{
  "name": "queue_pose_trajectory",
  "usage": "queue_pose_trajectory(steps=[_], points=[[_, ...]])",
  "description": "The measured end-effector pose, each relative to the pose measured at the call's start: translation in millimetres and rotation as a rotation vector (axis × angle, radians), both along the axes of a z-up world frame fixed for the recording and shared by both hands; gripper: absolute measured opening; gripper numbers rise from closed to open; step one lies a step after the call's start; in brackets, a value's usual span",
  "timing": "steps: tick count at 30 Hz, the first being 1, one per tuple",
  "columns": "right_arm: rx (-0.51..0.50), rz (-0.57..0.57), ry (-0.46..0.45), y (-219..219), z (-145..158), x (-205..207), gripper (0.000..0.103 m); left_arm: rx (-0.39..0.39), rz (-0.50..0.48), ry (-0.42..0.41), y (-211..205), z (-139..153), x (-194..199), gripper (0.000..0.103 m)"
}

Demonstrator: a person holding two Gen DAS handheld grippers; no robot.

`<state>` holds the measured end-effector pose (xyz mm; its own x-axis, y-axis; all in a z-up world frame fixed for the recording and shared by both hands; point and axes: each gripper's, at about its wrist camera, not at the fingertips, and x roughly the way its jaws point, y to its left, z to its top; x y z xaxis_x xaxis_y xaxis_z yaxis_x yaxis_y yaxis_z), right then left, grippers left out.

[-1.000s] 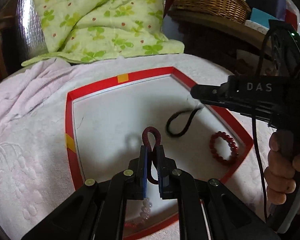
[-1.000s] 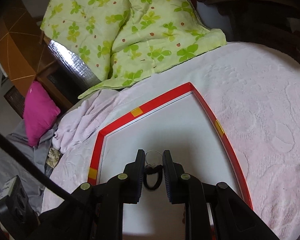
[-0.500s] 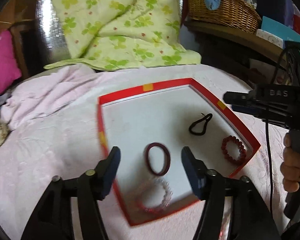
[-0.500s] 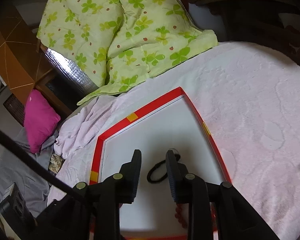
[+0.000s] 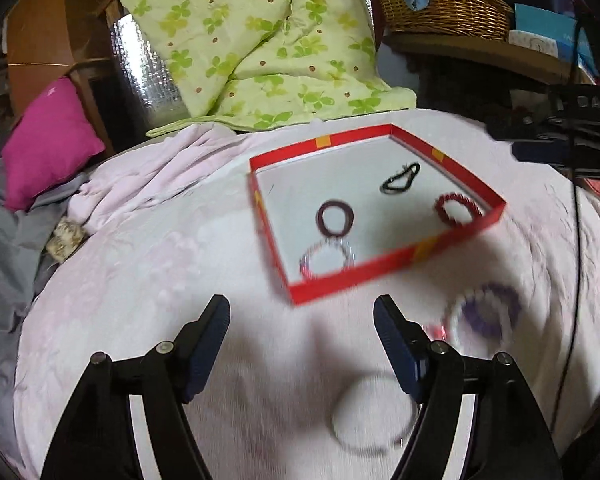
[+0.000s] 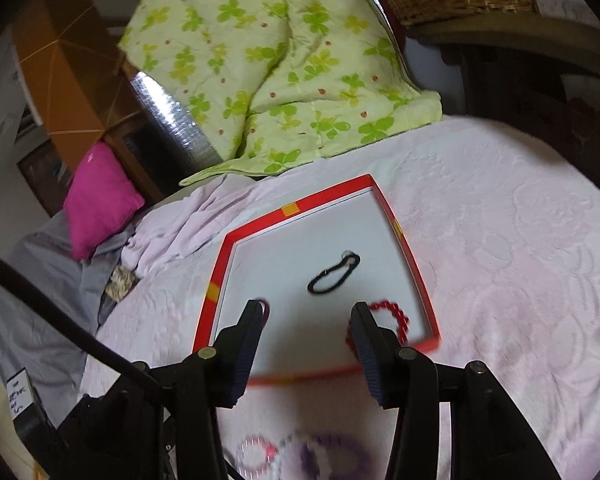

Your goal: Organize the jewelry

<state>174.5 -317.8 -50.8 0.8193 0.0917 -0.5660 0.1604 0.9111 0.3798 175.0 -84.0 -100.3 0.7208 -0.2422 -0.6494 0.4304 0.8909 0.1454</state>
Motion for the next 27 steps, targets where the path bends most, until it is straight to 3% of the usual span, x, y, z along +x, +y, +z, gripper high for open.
queue_pose_trajectory(steps=[8,15,23,25,27], points=[[-0.018,0.038,-0.032,13.5,-0.1,-77.3,0.051,0.025,0.06,-0.024,23.5,-12.7,-61.0,0.075],[0.037,0.09,-0.043,17.7,-12.2,-131.9,0.051,0.009,0.115,0.055,39.3,-16.3,-106.9,0.075],[0.021,0.065,-0.097,28.7,-16.1,-176.5,0.051,0.014,0.265,-0.013,50.5,45.4,-139.1,0.075],[-0.023,0.074,-0.11,36.8,-14.0,-185.8,0.051,0.021,0.299,-0.052,50.4,60.5,-145.2,0.089],[-0.079,0.069,-0.125,42.1,-10.8,-192.6,0.051,0.025,0.324,-0.098,47.3,73.5,-154.8,0.092]])
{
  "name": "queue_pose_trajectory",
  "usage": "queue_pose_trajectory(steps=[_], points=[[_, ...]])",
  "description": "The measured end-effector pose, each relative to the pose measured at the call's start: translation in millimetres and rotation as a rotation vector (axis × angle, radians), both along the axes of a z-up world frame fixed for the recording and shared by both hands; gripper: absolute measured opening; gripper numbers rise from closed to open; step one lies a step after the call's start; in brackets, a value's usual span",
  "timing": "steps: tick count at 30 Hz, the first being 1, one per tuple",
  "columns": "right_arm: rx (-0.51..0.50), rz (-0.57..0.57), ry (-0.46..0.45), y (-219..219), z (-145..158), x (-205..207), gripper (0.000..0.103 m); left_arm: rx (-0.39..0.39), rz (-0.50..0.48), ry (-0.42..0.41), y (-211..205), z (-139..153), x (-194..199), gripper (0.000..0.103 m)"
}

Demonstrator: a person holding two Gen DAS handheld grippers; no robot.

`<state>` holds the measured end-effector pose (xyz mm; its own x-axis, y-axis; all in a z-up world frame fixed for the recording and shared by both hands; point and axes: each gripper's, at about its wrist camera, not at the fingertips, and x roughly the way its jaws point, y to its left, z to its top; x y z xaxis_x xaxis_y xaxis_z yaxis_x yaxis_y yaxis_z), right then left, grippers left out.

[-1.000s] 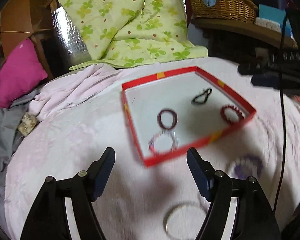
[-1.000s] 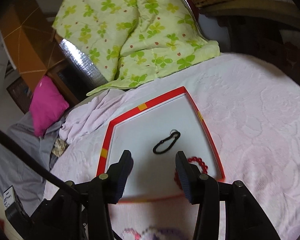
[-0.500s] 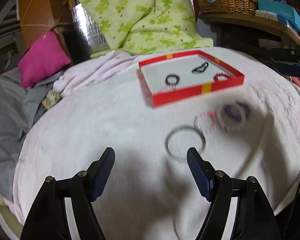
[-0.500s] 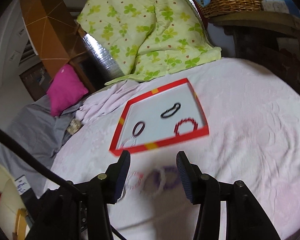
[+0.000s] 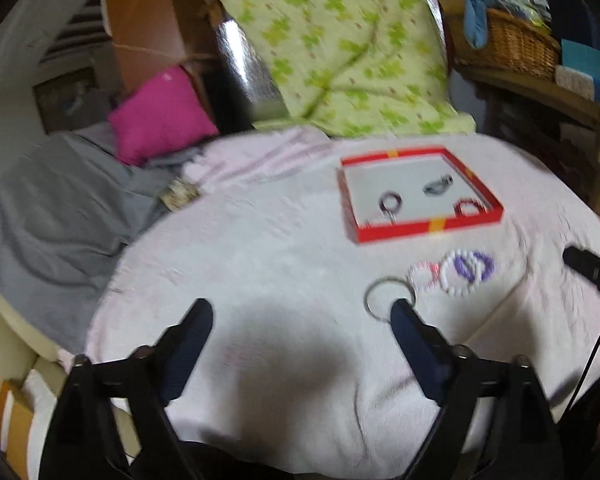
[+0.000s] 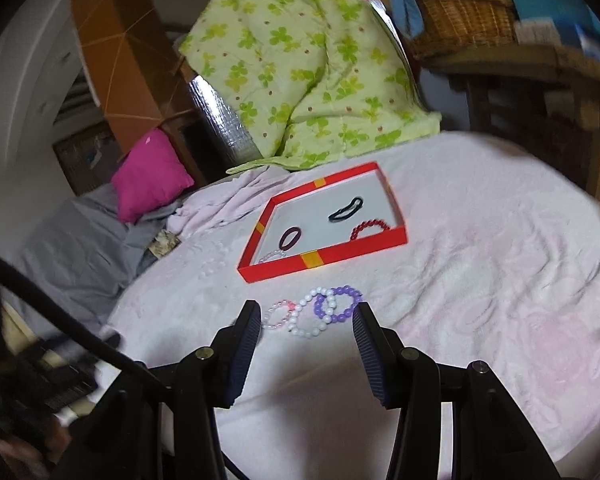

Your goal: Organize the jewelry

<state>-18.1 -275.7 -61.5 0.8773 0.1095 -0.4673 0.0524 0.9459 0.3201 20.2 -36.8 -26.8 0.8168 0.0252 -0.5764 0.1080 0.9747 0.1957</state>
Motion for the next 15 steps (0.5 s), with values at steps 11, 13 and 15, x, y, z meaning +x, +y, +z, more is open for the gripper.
queue_pose_trajectory(steps=[11,13,15], points=[[-0.176,-0.104,-0.042,0.0,13.9,-7.5,0.051,0.081,0.051,-0.131,-26.6,49.0,-36.2,0.096],[-0.181,-0.12,-0.045,0.6,16.2,-8.2,0.051,0.06,0.03,-0.14,-27.9,52.6,-39.8,0.096],[-0.223,-0.143,-0.053,6.8,19.0,-9.0,0.051,0.051,0.02,-0.157,-28.9,54.3,-42.8,0.096]])
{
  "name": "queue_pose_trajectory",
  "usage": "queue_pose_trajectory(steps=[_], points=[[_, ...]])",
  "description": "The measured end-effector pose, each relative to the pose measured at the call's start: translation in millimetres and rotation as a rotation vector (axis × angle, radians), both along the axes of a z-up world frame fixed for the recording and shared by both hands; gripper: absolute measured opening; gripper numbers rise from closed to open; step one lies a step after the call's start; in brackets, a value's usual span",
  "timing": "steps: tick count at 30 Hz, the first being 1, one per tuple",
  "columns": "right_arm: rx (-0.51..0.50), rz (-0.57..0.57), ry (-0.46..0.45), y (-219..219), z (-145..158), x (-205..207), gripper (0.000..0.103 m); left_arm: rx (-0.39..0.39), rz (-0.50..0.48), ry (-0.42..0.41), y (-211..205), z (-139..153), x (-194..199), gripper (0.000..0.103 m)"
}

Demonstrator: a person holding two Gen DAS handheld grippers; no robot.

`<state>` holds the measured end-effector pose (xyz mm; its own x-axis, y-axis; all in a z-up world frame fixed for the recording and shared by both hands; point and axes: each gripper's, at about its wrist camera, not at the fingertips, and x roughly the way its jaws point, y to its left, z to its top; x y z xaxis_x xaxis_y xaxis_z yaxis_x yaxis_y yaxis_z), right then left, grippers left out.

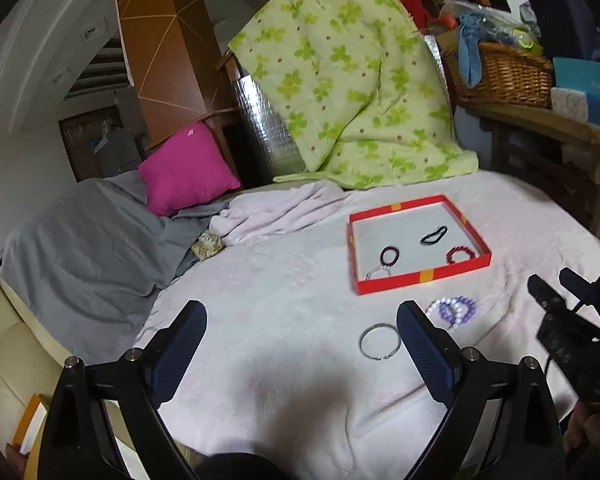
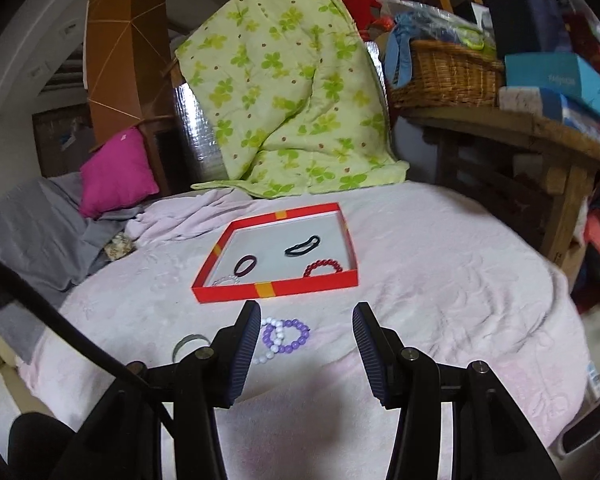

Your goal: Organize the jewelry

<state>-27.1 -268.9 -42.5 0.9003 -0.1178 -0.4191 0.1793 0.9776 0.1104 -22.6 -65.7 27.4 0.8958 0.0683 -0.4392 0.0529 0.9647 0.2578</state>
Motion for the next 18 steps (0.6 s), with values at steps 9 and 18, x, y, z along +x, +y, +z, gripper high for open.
queue_pose_trajectory(steps=[9,18], points=[[-0.119,-0.035,-0.035,28.9,23.0,-12.3,0.052,0.018,-0.042,-0.052,9.8,3.1,-15.8,0.096],[-0.19,-0.084,-0.019,48.2,55.9,-28.6,0.055,-0.03,-0.066,-0.096,24.1,17.6,-17.5,0.096]])
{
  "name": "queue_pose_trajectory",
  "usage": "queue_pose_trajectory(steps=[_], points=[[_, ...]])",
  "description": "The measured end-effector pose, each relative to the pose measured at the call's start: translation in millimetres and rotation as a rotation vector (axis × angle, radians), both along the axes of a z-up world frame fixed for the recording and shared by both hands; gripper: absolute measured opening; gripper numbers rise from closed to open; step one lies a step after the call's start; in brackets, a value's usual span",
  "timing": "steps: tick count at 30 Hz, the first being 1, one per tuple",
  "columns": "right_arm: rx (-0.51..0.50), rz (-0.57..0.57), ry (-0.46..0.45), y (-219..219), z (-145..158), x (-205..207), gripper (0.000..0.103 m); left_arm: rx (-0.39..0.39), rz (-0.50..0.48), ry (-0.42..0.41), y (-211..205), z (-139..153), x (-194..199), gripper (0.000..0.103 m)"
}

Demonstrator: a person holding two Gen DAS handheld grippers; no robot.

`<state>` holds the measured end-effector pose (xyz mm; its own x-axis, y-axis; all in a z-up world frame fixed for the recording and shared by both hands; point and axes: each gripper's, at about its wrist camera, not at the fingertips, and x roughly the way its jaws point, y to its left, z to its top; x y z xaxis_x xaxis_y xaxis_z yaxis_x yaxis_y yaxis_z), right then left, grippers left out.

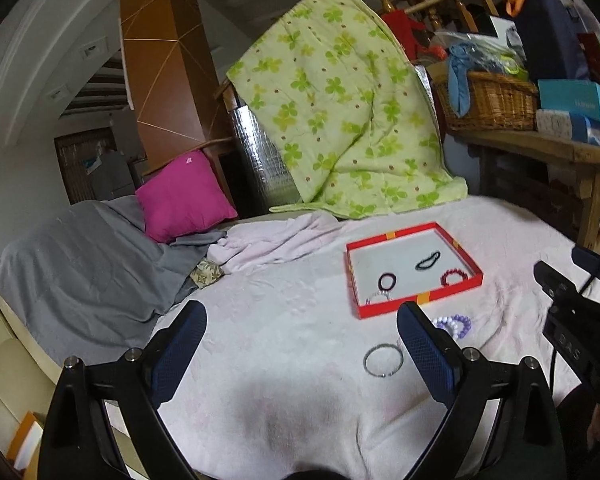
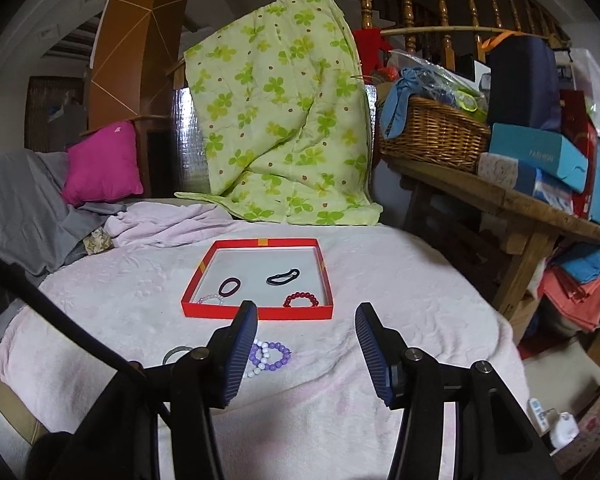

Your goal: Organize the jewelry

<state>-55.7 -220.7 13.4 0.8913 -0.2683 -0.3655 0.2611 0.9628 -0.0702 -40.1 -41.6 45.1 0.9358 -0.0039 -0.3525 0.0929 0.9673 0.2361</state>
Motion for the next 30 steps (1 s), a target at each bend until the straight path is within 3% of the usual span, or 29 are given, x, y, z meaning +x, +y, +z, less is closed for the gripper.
queue_pose_trajectory(steps=[13,23,30], points=[[-0.046,-0.047,0.016,18.8,29.7,-28.0,0.057,-0.1,-0.002,0.066,17.7,-8.3,-2.3,0.096],[-0.082,-0.013,0.045,45.9,29.4,-22.0,0.057,-0.121,0.006,0.084,35.3,-10.1,0.5,0.096],[-0.051,0.027,0.101,45.3,14.9,2.8,0.058,-0.131,0.036,0.14,43.5,-29.2,28.2,0.096]])
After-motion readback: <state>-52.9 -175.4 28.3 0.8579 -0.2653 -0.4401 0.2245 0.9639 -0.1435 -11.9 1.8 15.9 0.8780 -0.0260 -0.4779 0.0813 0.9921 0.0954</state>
